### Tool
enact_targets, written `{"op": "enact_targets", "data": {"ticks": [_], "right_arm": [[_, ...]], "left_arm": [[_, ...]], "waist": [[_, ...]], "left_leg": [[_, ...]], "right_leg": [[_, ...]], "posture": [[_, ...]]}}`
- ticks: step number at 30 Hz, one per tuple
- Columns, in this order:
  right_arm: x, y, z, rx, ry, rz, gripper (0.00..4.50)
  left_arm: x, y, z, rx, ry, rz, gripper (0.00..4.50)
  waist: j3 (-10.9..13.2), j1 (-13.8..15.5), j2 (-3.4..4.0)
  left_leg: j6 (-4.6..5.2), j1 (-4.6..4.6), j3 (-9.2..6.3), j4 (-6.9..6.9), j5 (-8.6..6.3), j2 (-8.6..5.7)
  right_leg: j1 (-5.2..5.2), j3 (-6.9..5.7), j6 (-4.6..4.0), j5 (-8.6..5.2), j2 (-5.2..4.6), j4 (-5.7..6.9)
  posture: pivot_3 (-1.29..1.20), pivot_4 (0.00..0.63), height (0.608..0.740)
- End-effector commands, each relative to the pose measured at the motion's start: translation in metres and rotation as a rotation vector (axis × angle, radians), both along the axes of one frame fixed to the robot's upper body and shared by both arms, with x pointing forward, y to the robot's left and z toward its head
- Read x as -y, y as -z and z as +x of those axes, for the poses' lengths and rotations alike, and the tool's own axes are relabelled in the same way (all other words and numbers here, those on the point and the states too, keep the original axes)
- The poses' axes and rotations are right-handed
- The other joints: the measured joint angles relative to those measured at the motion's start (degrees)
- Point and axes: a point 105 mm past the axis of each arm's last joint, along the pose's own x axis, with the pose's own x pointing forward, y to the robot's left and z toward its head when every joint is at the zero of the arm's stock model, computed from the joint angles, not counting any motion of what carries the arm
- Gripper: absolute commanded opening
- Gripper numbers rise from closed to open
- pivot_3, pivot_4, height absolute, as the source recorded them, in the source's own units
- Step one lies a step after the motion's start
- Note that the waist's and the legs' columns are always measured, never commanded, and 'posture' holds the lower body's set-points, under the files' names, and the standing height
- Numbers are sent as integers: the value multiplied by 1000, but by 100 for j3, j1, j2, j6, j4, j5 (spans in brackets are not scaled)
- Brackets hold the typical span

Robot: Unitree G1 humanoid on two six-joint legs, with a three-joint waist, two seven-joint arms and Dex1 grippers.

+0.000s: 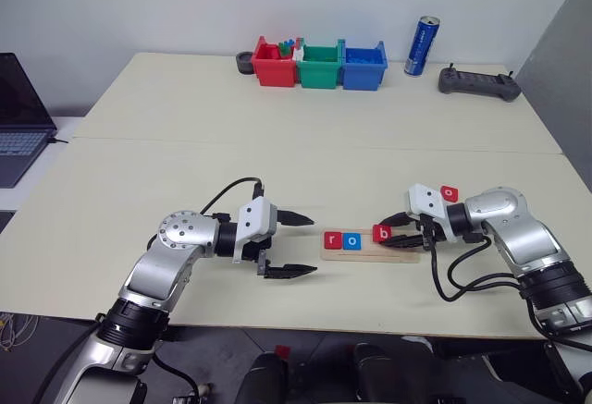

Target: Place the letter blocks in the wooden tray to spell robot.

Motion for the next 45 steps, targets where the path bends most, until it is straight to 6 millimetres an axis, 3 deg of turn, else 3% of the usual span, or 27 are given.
{"op": "enact_targets", "data": {"ticks": [1,24,33,40,45], "right_arm": [[-8,-4,-3,23,-44,5,1458],[-16,0,-7,12,-68,11,1458],[-13,-12,-2,9,-41,46,4481],[7,-44,2,38,64,79,4481],[41,-68,18,133,352,169,4481]], "left_arm": [[3,-11,1,54,13,-15,4500],[9,-17,4,66,31,-20,4500],[11,-16,2,62,35,-21,4500],[13,-17,2,62,39,-29,4500],[16,-22,6,69,29,-49,4500]], "waist": [[0,-2,0],[0,-15,0],[0,-14,0],[1,-8,1],[1,12,1]], "left_leg": [[0,0,0,0,0,0],[0,0,-2,0,0,0],[0,-1,-3,0,0,0],[0,-3,-6,0,0,-1],[0,-7,-7,1,0,-2]], "right_leg": [[0,0,0,0,0,0],[0,-2,0,0,0,1],[0,-3,0,0,0,1],[0,-5,0,0,0,0],[-1,-7,0,0,-1,-2]], "posture": [[0,150,740],[0,150,740],[0,150,740],[0,150,740],[0,150,740]]}}
